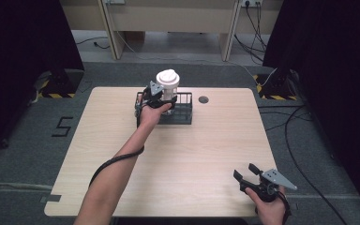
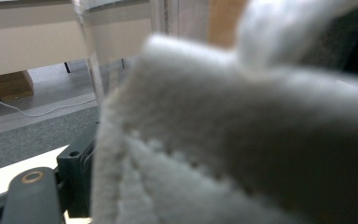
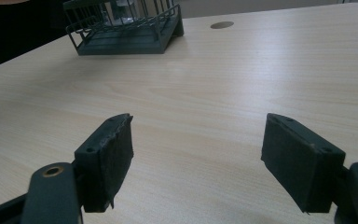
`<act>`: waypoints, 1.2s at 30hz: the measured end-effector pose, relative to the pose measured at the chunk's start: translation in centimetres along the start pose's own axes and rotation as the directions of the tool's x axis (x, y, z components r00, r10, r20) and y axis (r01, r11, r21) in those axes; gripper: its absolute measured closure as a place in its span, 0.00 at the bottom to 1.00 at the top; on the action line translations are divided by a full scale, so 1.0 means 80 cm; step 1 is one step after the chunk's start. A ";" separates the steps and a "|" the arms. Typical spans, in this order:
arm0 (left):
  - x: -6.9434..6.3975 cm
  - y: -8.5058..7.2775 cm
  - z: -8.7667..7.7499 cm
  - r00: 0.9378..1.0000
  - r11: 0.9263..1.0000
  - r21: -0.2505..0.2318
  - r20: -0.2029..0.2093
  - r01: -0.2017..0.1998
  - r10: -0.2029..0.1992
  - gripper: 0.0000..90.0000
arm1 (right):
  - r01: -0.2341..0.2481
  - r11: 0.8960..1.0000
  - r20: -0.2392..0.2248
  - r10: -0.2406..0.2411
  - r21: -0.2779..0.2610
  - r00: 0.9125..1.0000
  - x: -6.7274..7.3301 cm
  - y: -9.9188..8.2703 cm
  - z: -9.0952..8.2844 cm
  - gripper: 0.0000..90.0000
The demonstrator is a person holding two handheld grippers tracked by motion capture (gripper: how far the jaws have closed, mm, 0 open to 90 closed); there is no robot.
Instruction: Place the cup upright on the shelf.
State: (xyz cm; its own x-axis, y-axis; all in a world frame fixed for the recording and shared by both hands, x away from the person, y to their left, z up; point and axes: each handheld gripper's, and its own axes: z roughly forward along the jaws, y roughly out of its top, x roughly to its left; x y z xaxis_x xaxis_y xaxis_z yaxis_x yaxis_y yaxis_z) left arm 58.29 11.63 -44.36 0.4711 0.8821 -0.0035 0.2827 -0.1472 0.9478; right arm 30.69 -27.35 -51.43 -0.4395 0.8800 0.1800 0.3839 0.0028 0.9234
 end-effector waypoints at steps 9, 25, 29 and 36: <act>0.002 -0.003 -0.002 1.000 1.000 -0.005 0.000 0.019 -0.019 0.19 | -0.002 1.000 -0.002 0.002 0.004 1.000 0.001 0.000 0.000 0.28; 0.005 -0.010 -0.017 1.000 1.000 -0.001 -0.004 0.002 -0.002 0.17 | 0.002 1.000 -0.003 -0.002 0.005 1.000 0.000 0.000 0.000 0.28; 0.006 -0.007 -0.023 1.000 1.000 -0.007 -0.007 -0.008 0.007 0.16 | 0.001 1.000 -0.003 -0.001 0.006 1.000 0.000 0.000 0.000 0.28; 0.005 -0.006 -0.037 1.000 1.000 -0.018 -0.012 -0.009 0.009 0.16 | 0.004 1.000 -0.002 -0.004 0.007 1.000 0.001 0.000 0.000 0.28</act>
State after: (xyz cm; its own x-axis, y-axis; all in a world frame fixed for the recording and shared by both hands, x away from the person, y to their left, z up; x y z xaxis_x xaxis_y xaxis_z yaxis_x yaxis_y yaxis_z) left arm 55.87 13.37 -43.87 0.4635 0.8861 0.0084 0.2633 -0.1468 0.9535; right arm 30.70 -27.29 -51.43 -0.4425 0.8791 0.1773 0.3881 0.0095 0.9216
